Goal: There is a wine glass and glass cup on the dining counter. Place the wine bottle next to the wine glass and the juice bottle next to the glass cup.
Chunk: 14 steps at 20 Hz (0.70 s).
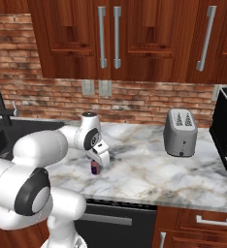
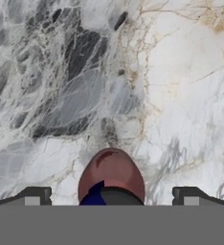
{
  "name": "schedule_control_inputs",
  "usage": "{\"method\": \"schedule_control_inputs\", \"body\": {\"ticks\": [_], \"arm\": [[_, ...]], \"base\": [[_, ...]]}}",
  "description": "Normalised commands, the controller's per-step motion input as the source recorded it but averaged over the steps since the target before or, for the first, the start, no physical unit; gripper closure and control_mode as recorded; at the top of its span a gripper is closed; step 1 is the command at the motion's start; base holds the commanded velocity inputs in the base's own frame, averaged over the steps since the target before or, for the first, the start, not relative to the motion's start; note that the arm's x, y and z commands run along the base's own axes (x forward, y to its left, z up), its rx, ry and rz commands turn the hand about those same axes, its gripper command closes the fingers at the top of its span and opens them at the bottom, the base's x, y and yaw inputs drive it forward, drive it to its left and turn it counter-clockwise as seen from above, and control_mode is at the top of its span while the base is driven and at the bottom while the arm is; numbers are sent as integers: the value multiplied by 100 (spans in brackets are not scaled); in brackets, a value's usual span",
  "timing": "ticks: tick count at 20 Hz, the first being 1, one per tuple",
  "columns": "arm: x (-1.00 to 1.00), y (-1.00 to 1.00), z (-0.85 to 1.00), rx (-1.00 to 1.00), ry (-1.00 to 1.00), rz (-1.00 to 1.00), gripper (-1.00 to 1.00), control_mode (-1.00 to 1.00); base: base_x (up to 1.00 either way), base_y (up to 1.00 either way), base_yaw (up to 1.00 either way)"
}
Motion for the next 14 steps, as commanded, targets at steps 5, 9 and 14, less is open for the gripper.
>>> {"method": "schedule_control_inputs", "body": {"ticks": [5,9,14], "arm": [[3,2,-11,0,1,0,-100,-100],[1,0,-6,0,0,0,-100,-100],[-3,0,-6,0,0,0,100,-100]], "base": [[0,0,0],[0,0,0],[0,0,0]]}}
